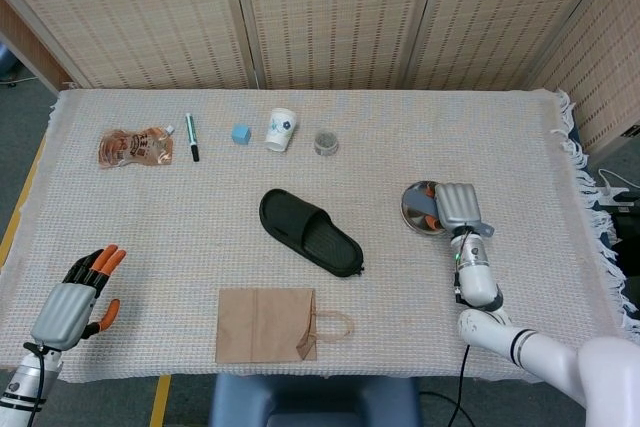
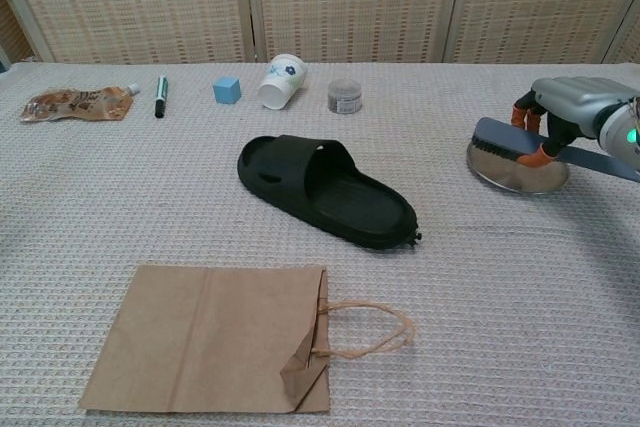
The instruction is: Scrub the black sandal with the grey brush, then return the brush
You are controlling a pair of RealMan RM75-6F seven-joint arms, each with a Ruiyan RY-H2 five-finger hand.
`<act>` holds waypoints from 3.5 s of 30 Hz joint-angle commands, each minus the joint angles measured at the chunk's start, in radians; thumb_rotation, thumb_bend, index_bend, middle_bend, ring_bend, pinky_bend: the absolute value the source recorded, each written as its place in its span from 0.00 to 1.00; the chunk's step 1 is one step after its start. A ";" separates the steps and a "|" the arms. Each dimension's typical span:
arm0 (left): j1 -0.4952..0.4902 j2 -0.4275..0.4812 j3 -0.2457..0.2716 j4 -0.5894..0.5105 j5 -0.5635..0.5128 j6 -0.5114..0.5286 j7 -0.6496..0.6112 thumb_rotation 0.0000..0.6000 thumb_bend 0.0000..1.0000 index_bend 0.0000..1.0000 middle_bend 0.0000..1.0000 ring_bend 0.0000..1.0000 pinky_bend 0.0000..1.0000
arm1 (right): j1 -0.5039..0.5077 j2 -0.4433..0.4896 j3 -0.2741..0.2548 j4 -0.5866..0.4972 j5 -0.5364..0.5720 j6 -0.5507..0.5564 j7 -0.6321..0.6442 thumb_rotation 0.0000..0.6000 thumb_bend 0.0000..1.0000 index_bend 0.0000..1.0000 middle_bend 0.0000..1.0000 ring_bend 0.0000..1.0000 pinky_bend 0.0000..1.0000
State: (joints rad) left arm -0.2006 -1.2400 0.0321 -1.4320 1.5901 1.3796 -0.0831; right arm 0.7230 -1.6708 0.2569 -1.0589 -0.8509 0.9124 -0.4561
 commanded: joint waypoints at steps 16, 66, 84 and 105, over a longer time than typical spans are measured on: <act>-0.410 -0.084 -0.135 -0.003 0.027 -0.403 -0.184 1.00 0.56 0.00 0.00 0.00 0.10 | 0.075 0.190 -0.011 -0.053 -0.099 -0.256 0.148 1.00 0.39 0.84 0.57 0.55 0.83; -0.711 -0.335 -0.055 0.331 -0.018 -0.620 -0.379 1.00 0.56 0.00 0.00 0.00 0.09 | 0.298 0.050 -0.011 0.028 -0.120 -0.390 0.303 1.00 0.39 0.83 0.57 0.55 0.83; -0.741 -0.356 -0.029 0.375 -0.008 -0.623 -0.418 1.00 0.55 0.00 0.00 0.00 0.09 | 0.412 -0.076 0.009 0.166 -0.097 -0.446 0.311 1.00 0.39 0.83 0.57 0.55 0.83; -0.742 -0.339 -0.025 0.366 -0.034 -0.623 -0.387 1.00 0.55 0.00 0.00 0.00 0.10 | 0.420 -0.068 -0.086 0.176 -0.082 -0.467 0.213 1.00 0.39 0.82 0.57 0.55 0.83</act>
State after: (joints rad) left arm -0.9430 -1.5793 0.0070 -1.0657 1.5562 0.7569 -0.4702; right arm 1.1425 -1.7395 0.1712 -0.8822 -0.9346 0.4451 -0.2410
